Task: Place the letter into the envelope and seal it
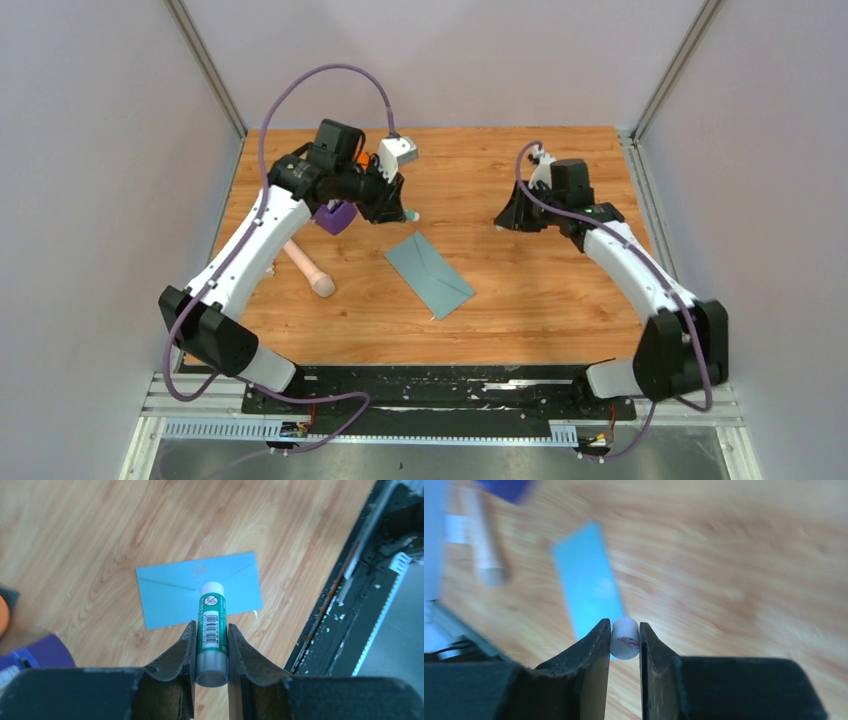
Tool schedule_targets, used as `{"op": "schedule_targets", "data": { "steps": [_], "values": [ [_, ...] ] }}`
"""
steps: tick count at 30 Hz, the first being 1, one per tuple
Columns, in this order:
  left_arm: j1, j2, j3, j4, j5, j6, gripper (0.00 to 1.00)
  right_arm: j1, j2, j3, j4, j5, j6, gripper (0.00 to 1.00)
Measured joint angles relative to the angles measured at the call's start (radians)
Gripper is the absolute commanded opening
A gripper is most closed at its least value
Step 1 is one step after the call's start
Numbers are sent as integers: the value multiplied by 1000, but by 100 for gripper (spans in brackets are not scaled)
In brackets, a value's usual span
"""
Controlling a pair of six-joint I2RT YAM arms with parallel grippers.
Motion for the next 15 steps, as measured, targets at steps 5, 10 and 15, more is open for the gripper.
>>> {"op": "schedule_targets", "data": {
  "steps": [5, 10, 15],
  "values": [
    [6, -59, 228, -121, 128, 93, 0, 10, -278, 12, 266, -249, 142, 0],
    [5, -292, 217, -100, 231, 191, 0, 95, -387, -10, 632, -385, 288, 0],
    [2, -582, 58, 114, 306, 192, 0, 233, -376, -26, 860, -470, 378, 0]
  ]
}}
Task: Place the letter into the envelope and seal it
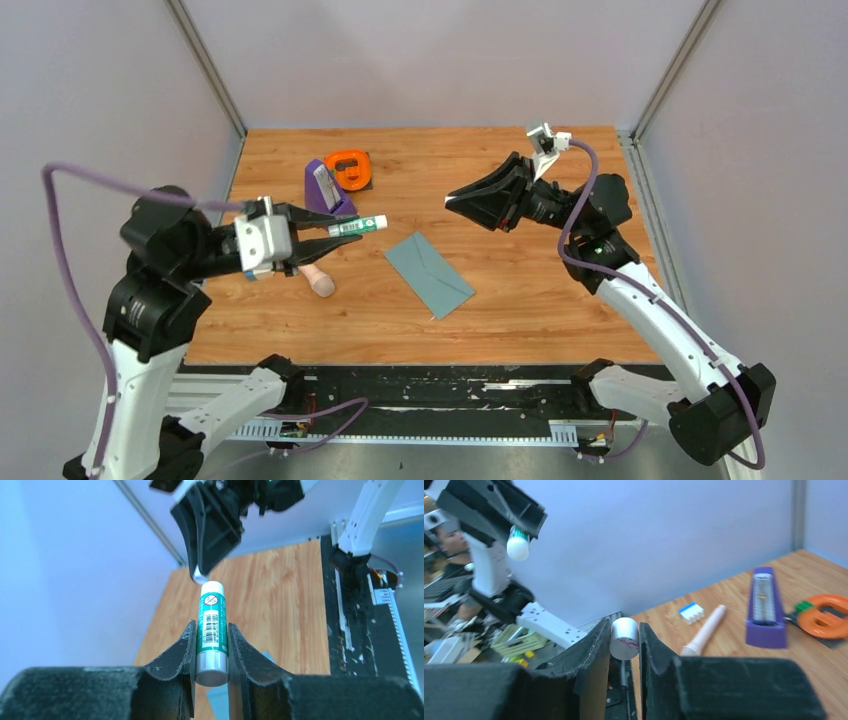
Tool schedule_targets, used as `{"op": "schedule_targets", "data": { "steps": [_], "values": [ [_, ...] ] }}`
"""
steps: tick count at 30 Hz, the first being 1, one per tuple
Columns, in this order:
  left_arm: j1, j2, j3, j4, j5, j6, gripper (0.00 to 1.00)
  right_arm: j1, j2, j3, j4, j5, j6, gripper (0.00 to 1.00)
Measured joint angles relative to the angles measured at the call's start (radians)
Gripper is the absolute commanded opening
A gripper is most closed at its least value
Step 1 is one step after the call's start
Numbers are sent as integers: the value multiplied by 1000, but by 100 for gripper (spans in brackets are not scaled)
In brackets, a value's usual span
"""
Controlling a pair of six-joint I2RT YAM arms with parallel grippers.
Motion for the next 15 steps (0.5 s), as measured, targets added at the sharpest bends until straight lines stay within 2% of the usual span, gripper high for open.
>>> {"op": "schedule_targets", "data": {
  "steps": [6, 15],
  "values": [
    [-7, -95, -99, 208, 58, -42, 0, 140, 36, 6, 134, -51, 46, 0],
    [-10, -85, -180, 226, 72, -69, 0, 275, 81, 66, 210, -36, 45, 0]
  ]
}}
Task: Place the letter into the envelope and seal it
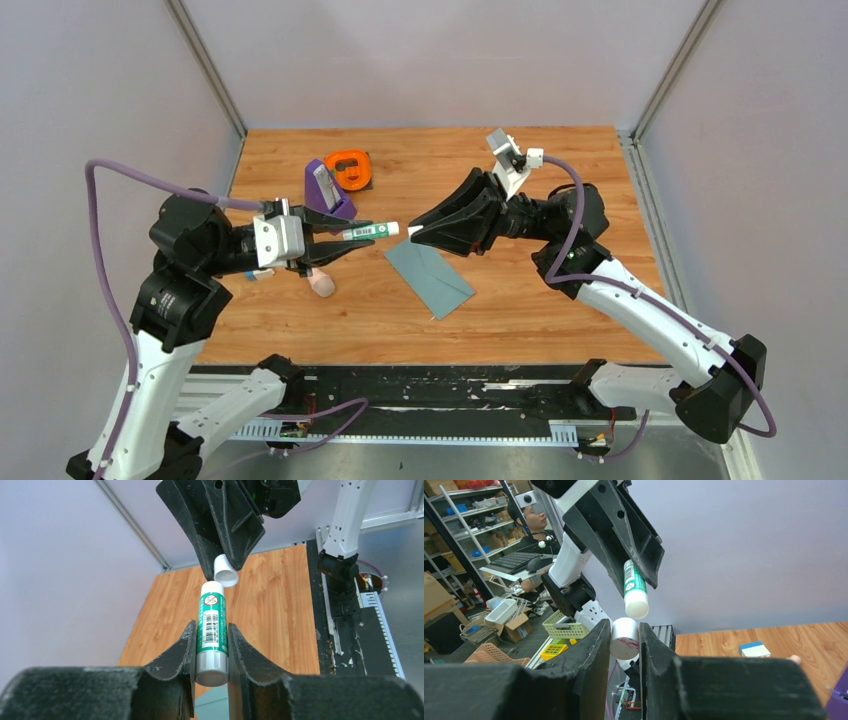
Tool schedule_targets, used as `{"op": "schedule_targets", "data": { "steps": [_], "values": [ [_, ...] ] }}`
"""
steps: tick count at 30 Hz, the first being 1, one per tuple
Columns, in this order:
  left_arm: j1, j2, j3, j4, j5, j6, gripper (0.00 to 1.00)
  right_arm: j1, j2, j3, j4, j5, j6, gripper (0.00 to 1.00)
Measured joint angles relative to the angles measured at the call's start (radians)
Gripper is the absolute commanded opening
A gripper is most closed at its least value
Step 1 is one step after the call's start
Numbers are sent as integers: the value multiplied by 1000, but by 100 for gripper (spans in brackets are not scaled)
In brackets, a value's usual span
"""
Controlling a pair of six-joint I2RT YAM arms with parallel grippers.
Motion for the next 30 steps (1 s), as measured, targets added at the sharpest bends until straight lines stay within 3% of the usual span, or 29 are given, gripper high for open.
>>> {"op": "schedule_targets", "data": {
  "steps": [30],
  "values": [
    [-13, -23, -33, 36, 18, -45, 0, 29, 31, 37, 12, 31, -51, 0]
  ]
}}
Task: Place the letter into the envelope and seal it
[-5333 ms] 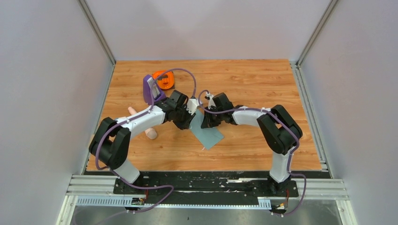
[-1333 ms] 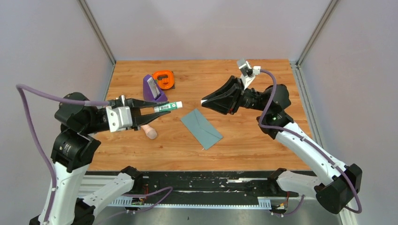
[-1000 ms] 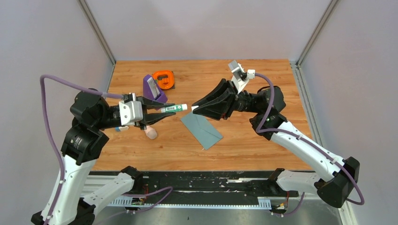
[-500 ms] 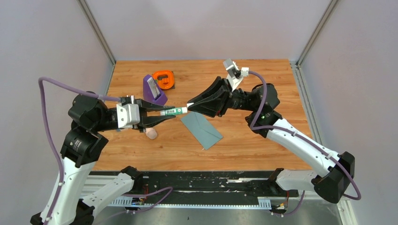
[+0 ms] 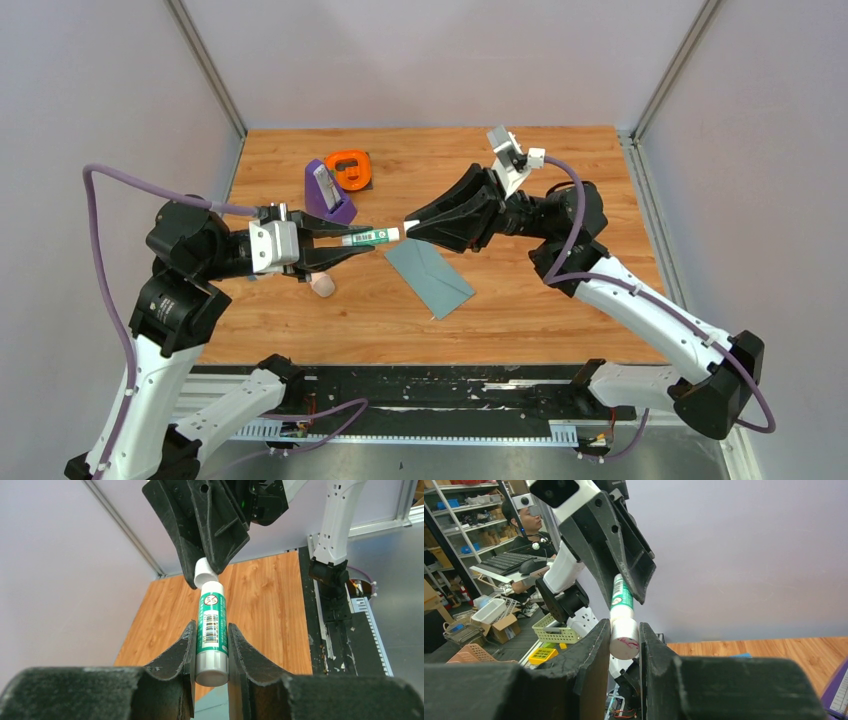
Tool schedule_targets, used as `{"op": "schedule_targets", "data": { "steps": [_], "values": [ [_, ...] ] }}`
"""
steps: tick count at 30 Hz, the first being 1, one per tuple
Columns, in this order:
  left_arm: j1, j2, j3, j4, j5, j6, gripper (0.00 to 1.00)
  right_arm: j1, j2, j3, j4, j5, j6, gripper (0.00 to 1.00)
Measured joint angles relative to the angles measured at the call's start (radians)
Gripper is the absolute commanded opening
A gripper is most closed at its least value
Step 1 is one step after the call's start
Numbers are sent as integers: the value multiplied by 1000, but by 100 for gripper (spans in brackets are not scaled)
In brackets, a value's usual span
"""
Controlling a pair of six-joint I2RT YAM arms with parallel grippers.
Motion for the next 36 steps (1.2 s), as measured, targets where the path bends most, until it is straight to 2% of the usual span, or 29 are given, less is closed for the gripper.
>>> {"op": "schedule_targets", "data": {
  "steps": [36],
  "values": [
    [-13, -5, 0, 0, -29, 4, 0, 32, -4, 17, -8, -18, -51, 0]
  ]
}}
